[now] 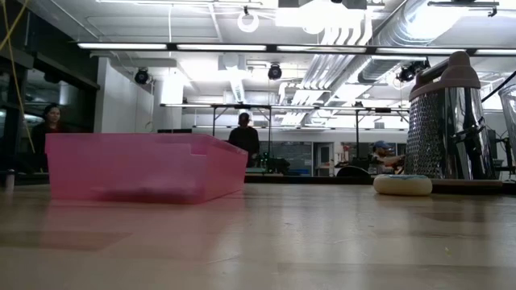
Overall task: Pick & Place Food Item
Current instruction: Put the bottom blue donut into the black bin
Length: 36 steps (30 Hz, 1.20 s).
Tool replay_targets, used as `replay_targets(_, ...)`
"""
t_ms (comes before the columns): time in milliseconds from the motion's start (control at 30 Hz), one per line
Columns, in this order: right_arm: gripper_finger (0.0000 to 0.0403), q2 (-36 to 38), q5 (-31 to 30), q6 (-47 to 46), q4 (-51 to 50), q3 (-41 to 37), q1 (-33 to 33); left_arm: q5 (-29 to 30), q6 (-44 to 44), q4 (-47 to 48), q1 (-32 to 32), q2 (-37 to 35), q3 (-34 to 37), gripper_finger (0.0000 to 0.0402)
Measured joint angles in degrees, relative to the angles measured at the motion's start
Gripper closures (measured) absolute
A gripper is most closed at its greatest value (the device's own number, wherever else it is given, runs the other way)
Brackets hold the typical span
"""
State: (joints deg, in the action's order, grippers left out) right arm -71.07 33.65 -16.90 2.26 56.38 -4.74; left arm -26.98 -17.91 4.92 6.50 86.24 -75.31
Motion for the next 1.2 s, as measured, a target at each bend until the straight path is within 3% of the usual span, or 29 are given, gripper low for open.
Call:
replay_targets(133,0.0232,2.1,-0.18,0.01,-4.15,0.02,0.95,1.07,0.93,0.73,-0.68,-0.1,0.0,0.0315)
replay_targets(367,0.0233,4.69,-0.99,0.0,-13.26,0.02,1.49,16.57,1.16,5.53,-5.79,-4.08,0.01,0.0315)
replay_targets(667,0.0235,4.83,-2.74,-1.06,-16.9,0.02,0.97,29.38,7.59,18.48,-18.91,-6.6,0.0,0.0315)
replay_targets(867,0.0235,4.81,-4.13,-0.93,-19.37,0.02,-0.67,33.09,12.2,27.3,-26.2,-6.29,1.13,0.0315)
replay_targets(1200,0.0235,4.81,-4.15,-0.86,-19.78,0.02,-1.31,40.1,13.9,24.95,-32.95,-6.29,9.53,0.0315)
